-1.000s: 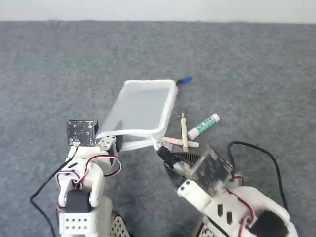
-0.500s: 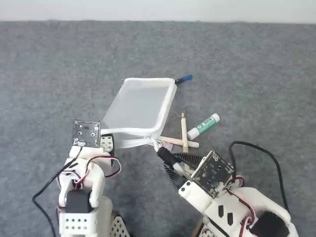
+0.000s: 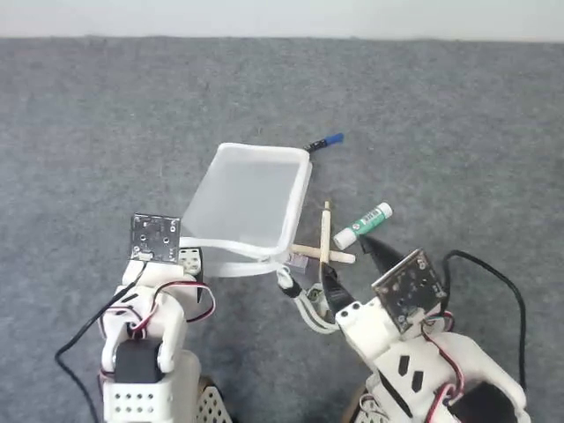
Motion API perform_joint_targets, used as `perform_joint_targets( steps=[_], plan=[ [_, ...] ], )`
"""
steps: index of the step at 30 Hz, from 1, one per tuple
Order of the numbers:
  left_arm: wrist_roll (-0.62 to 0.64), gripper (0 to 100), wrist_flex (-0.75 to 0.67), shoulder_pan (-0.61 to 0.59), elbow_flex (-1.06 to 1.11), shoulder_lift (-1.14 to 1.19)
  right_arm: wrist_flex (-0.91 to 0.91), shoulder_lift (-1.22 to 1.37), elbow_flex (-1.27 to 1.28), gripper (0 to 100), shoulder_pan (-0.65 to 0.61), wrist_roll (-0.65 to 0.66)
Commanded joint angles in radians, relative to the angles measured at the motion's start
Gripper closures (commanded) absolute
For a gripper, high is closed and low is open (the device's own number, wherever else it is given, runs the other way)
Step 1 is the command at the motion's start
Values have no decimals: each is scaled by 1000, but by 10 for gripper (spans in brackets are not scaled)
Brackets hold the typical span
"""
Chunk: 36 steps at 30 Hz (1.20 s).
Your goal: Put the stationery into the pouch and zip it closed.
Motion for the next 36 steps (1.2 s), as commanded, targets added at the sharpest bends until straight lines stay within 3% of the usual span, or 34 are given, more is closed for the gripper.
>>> perform_joint_targets(
  steps=[1,11,21,26,36],
  plan=[
    [-9,990,-5,-54,-65,-18,-25,53,-48,804,76,-15],
    [-8,990,-3,-91,-79,-18,-216,526,-51,805,286,-181],
    [-8,989,-3,-91,-79,-18,-344,766,-55,806,409,-315],
    [-8,989,-3,-91,-77,-18,-375,869,-71,804,424,-358],
    [-8,989,0,-91,-77,-18,-377,1153,-215,803,426,-598]
  ],
)
